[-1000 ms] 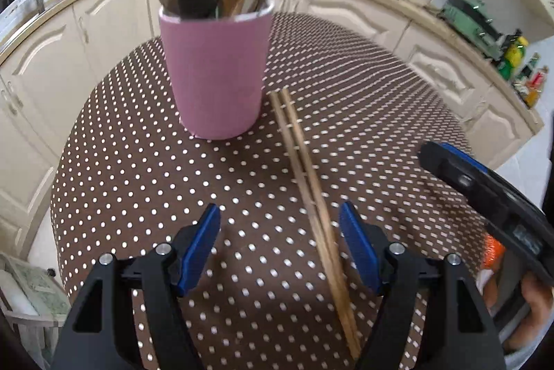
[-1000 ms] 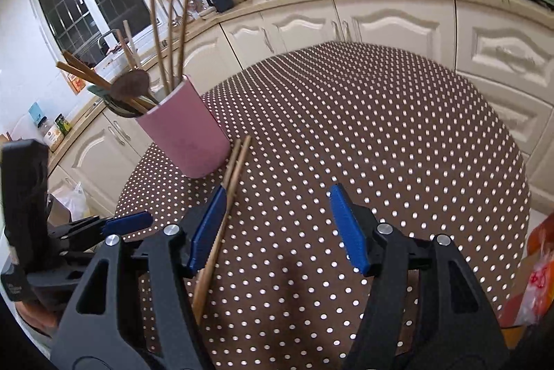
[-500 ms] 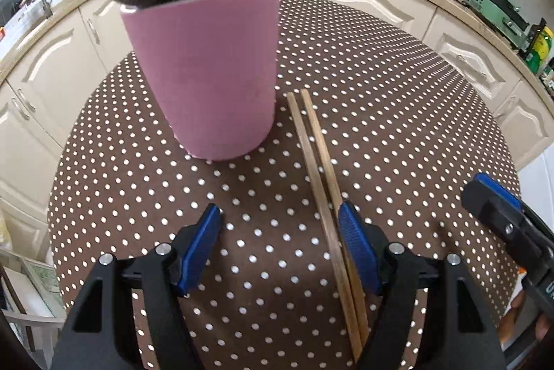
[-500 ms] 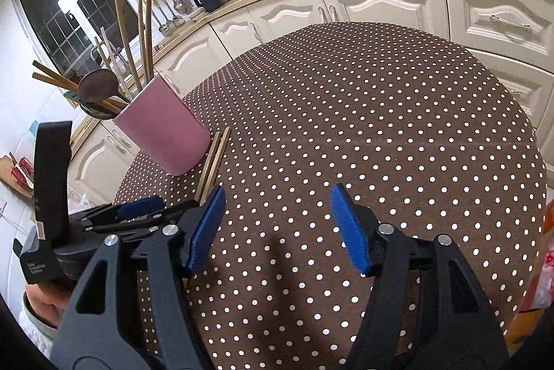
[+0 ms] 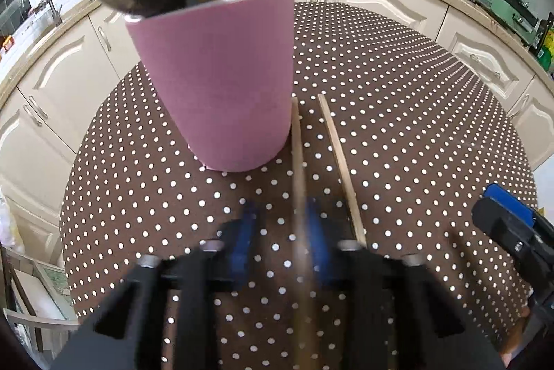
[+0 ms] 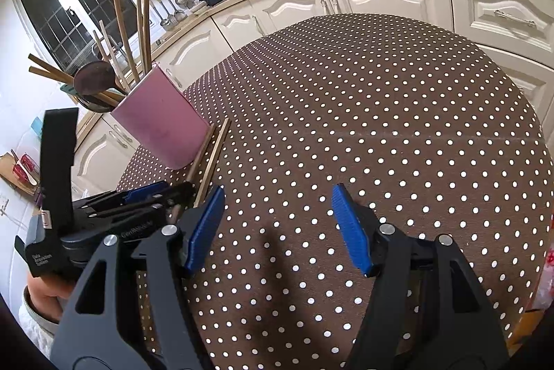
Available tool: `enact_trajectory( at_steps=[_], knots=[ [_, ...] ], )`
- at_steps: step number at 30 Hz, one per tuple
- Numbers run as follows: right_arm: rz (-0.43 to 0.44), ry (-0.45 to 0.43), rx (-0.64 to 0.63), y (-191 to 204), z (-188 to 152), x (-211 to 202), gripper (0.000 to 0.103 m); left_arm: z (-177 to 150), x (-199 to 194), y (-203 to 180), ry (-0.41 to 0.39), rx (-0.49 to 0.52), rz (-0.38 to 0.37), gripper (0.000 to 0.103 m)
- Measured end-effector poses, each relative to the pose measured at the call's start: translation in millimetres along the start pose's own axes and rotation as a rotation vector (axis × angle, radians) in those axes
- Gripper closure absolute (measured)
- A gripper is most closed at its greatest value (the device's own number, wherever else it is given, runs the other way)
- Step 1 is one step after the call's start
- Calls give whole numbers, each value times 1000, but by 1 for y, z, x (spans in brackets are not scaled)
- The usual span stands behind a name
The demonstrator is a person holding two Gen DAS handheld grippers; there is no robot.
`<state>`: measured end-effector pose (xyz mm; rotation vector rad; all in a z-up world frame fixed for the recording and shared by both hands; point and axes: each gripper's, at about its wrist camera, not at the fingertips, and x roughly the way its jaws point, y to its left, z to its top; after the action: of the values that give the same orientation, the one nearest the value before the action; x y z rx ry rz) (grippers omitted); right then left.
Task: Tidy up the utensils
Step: 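Grasp a chopstick with the left tool while the right tool grasps the last chopstick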
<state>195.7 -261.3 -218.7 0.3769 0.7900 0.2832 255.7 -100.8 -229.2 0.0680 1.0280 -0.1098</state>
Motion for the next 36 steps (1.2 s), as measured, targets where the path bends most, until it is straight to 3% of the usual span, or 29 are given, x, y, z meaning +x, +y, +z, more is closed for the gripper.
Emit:
enact_trajectory(
  at_steps=[1,9,16,22,26,32,36],
  knots=[
    [0,4,-1,1,1,0,39,0,0,2,2,-5,-16,95],
    [-51,81,-61,24,6,14,39,-30,-22,18,9,2,-132,97],
    [-105,190,-133,67,6,45,39,-64,-35,53,47,-91,-275,97],
    [-129,311,-226,104,12,77,40,-84,-43,76,72,-133,-308,97],
    [-170,396,-283,120,22,96,57,-88,-44,93,100,-128,-321,97],
    [-244,480,-361,132,29,115,81,-68,-31,85,119,-101,-309,97],
    [-214,494,-320,126,35,117,93,-60,-27,83,122,-108,-313,97]
  ],
)
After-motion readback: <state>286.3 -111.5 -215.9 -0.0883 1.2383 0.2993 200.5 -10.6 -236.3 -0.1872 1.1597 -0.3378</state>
